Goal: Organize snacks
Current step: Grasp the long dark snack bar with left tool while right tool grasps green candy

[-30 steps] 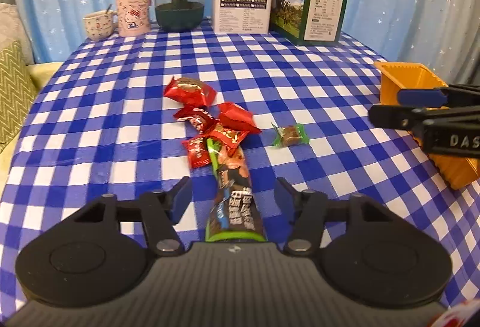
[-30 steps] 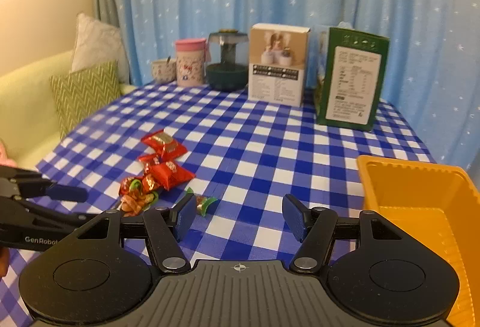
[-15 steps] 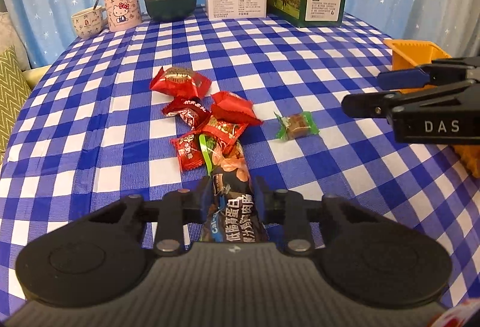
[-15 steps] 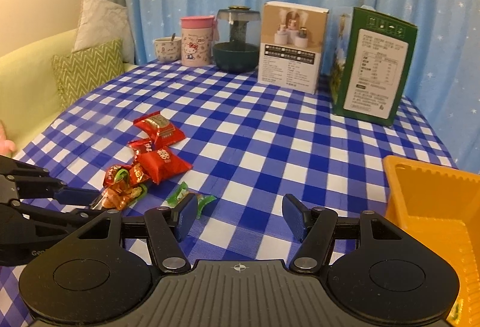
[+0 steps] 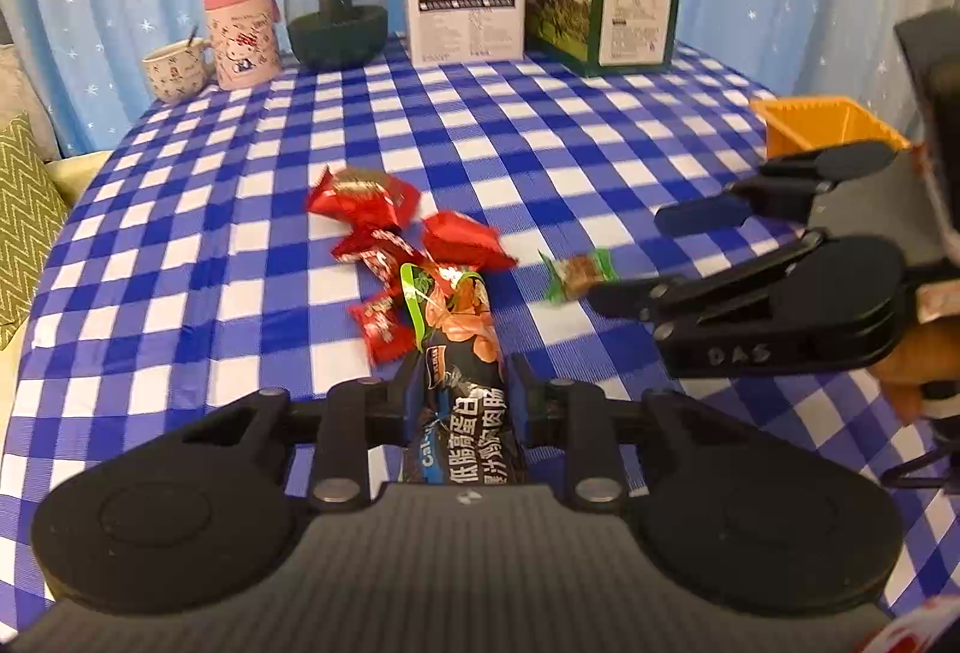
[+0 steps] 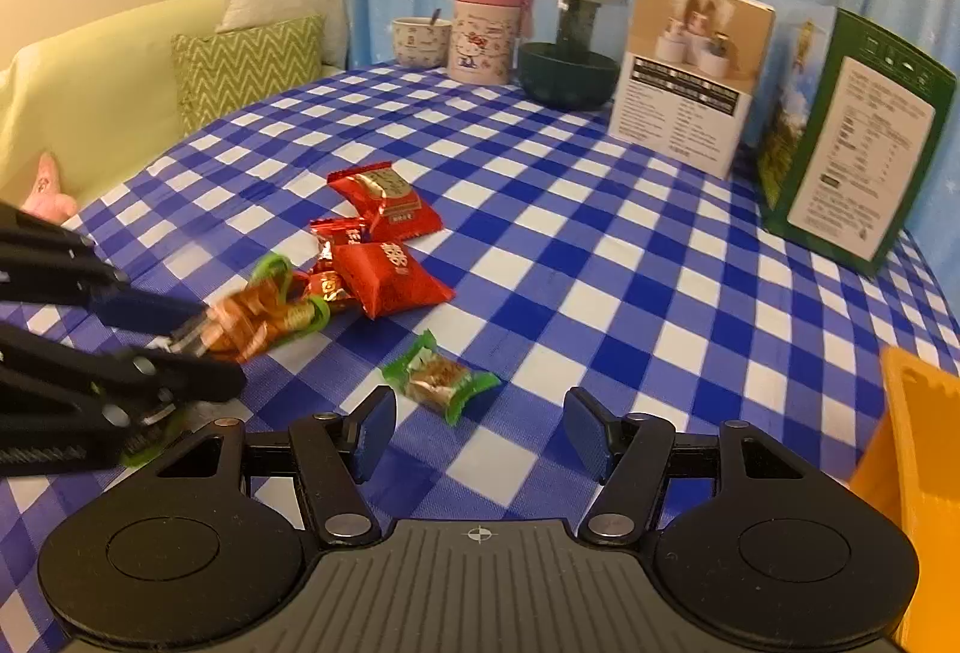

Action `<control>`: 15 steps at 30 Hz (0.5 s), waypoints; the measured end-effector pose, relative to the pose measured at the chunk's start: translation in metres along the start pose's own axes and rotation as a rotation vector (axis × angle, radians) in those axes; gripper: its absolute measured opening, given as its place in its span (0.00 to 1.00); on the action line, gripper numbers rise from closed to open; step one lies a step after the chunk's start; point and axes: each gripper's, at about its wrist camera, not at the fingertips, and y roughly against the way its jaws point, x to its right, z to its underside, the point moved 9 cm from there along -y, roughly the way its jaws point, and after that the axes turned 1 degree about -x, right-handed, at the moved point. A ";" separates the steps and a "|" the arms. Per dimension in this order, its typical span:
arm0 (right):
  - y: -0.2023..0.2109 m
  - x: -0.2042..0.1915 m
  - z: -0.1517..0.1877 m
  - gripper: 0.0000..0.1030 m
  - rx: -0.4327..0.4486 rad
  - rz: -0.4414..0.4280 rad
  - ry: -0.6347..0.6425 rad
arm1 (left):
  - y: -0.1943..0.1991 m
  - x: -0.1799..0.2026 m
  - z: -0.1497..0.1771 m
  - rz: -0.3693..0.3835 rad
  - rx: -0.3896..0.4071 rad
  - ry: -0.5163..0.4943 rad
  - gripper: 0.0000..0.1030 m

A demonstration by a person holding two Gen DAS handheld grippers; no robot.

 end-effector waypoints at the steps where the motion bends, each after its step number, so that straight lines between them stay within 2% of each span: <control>1: -0.003 -0.001 -0.001 0.61 0.001 -0.003 0.007 | 0.001 -0.002 -0.002 -0.001 0.005 0.008 0.25; 9: -0.025 -0.004 -0.004 0.60 0.004 -0.016 0.072 | 0.001 -0.011 -0.005 -0.007 0.008 0.050 0.25; 11: -0.027 -0.006 -0.004 0.55 0.010 -0.020 0.083 | 0.000 -0.010 -0.005 -0.003 0.007 0.056 0.25; 15: -0.029 -0.007 -0.004 0.35 0.002 -0.050 0.065 | 0.000 -0.008 -0.005 -0.002 0.007 0.057 0.25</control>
